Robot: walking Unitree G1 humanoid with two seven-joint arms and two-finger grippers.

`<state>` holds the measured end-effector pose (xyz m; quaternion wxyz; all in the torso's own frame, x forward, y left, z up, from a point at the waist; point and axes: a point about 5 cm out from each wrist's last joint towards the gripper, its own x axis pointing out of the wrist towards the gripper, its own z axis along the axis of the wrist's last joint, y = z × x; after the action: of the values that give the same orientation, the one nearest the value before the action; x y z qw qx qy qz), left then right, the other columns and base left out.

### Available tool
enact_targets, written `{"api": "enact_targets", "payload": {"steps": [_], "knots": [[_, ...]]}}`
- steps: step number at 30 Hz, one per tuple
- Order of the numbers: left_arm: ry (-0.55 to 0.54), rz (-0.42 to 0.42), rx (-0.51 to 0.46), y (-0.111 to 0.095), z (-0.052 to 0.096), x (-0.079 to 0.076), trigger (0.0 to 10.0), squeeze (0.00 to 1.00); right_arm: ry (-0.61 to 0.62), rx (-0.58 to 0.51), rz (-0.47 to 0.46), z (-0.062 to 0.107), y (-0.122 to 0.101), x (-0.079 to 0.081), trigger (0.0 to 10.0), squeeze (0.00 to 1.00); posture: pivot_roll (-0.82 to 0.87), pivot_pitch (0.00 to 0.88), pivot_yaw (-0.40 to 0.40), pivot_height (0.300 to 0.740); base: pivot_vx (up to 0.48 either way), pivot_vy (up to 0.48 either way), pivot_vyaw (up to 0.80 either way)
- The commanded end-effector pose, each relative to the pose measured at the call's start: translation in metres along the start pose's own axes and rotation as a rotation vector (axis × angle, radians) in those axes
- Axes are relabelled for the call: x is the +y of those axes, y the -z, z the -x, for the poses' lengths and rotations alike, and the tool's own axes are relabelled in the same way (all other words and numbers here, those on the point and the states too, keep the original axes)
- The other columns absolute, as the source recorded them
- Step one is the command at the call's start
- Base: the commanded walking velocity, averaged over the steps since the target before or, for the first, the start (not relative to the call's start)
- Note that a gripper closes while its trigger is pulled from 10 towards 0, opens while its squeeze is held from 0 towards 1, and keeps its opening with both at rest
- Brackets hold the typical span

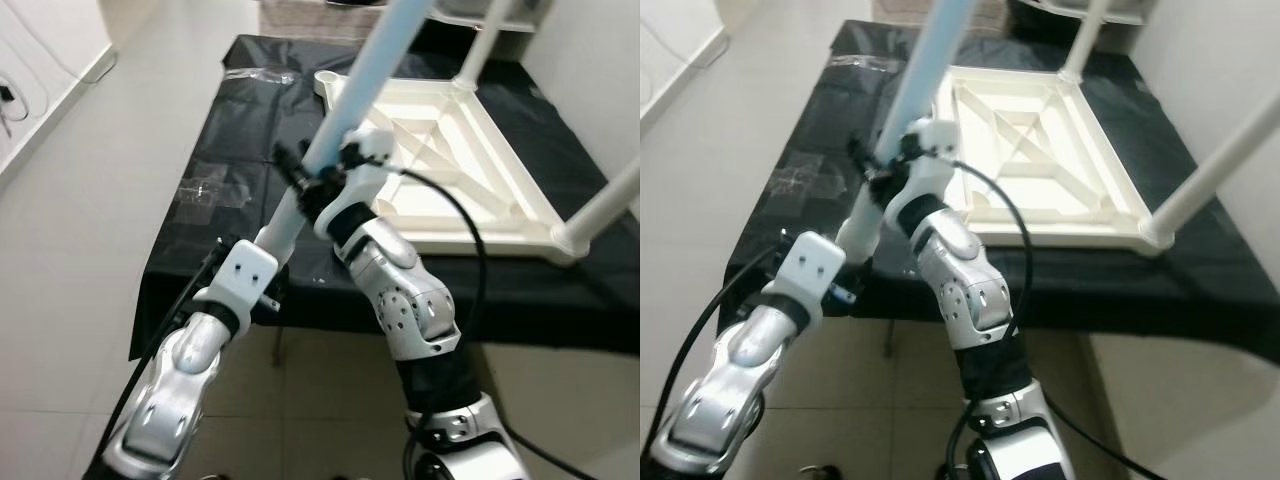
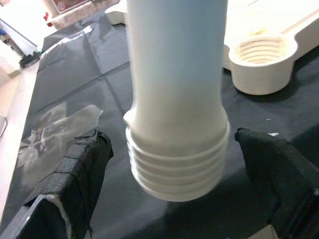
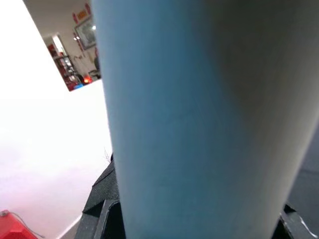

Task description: Building children table

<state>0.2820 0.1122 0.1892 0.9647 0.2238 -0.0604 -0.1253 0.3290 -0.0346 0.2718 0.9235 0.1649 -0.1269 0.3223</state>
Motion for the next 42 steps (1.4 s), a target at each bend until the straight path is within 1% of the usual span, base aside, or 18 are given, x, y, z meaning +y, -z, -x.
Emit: {"api": "enact_targets", "payload": {"steps": [1,4,8,10,15,16,17,25,31,32,33,34,35,36,37,39,41,42], "knots": [[-0.016,-0.018,0.009,0.004,-0.002,0.002,10.0,0.00,-0.039,-0.010,-0.002,0.002,-0.004,0.005,10.0,0.00,0.09,0.152,-0.085,0.740,0.000,0.000,0.00],[-0.035,-0.006,0.004,0.004,-0.004,0.005,10.0,0.00,-0.053,0.002,-0.011,0.006,-0.004,0.005,10.0,0.00,0.09,0.147,-0.082,0.740,0.000,0.000,0.00],[-0.038,0.009,0.011,0.007,-0.004,0.004,10.0,0.00,-0.067,0.008,-0.026,0.008,-0.005,0.008,10.0,0.00,0.09,0.146,-0.080,0.740,0.000,0.000,0.00],[-0.044,0.017,-0.002,0.008,-0.006,0.003,10.0,0.00,-0.093,0.018,-0.039,0.011,-0.005,0.011,10.0,0.00,0.09,0.144,-0.081,0.740,0.000,0.000,0.00],[-0.034,0.018,-0.009,0.008,-0.007,0.001,10.0,0.00,-0.106,0.025,-0.044,0.012,-0.005,0.013,10.0,0.00,0.08,0.139,-0.080,0.740,0.000,0.000,0.00],[-0.033,0.019,-0.010,0.008,-0.008,0.001,3.5,0.00,-0.110,0.028,-0.045,0.012,-0.004,0.014,10.0,0.00,0.08,0.138,-0.080,0.740,0.000,0.000,0.00],[-0.029,0.026,-0.011,0.008,-0.009,0.000,0.0,0.00,-0.113,0.031,-0.046,0.013,-0.004,0.014,10.0,0.00,0.08,0.136,-0.080,0.740,0.000,0.000,0.00],[-0.020,0.022,-0.031,0.007,-0.011,-0.003,0.0,0.00,-0.131,0.050,-0.048,0.016,-0.001,0.018,10.0,0.00,0.08,0.126,-0.079,0.740,0.000,0.000,0.00],[-0.036,0.016,-0.031,0.008,-0.012,-0.001,0.0,0.00,-0.146,0.061,-0.038,0.020,0.002,0.020,10.0,0.00,0.08,0.126,-0.080,0.740,0.000,0.000,0.00],[-0.036,0.024,-0.025,0.008,-0.012,-0.001,10.0,0.00,-0.148,0.059,-0.027,0.021,0.003,0.019,10.0,0.57,0.08,0.124,-0.078,0.740,0.000,0.000,0.00],[-0.006,0.072,-0.038,0.008,-0.009,-0.001,10.0,0.00,-0.167,0.062,-0.017,0.021,0.004,0.016,10.0,1.00,0.08,0.122,-0.076,0.740,0.000,0.000,0.00],[-0.006,0.072,-0.038,0.008,-0.009,-0.001,10.0,0.00,-0.167,0.062,-0.017,0.021,0.004,0.016,10.0,1.00,0.08,0.122,-0.076,0.740,0.000,0.000,0.00],[0.018,0.108,-0.049,0.007,-0.007,-0.002,10.0,0.00,-0.181,0.064,-0.010,0.022,0.005,0.014,10.0,1.00,0.08,0.121,-0.077,0.740,0.000,0.000,0.00],[0.062,0.147,-0.057,0.007,-0.004,-0.004,10.0,0.00,-0.207,0.068,-0.010,0.023,0.004,0.010,10.0,0.00,0.08,0.122,-0.079,0.740,0.000,0.000,0.00],[0.112,0.182,-0.065,0.008,0.001,-0.006,10.0,0.00,-0.229,0.073,-0.004,0.023,0.004,0.005,10.0,0.00,0.08,0.124,-0.078,0.740,0.000,0.000,0.00],[0.112,0.182,-0.065,0.008,0.001,-0.006,10.0,0.00,-0.229,0.073,-0.004,0.023,0.004,0.005,10.0,0.00,0.08,0.124,-0.078,0.740,0.000,0.000,0.00],[0.190,0.224,-0.067,0.009,0.008,-0.009,10.0,0.00,-0.277,0.078,-0.006,0.025,0.002,-0.002,10.0,0.00,0.08,0.124,-0.079,0.740,0.000,0.000,0.00],[0.190,0.224,-0.067,0.009,0.008,-0.009,10.0,0.00,-0.277,0.078,-0.006,0.025,0.002,-0.002,10.0,0.00,0.08,0.124,-0.079,0.740,0.000,0.000,0.00]]}}
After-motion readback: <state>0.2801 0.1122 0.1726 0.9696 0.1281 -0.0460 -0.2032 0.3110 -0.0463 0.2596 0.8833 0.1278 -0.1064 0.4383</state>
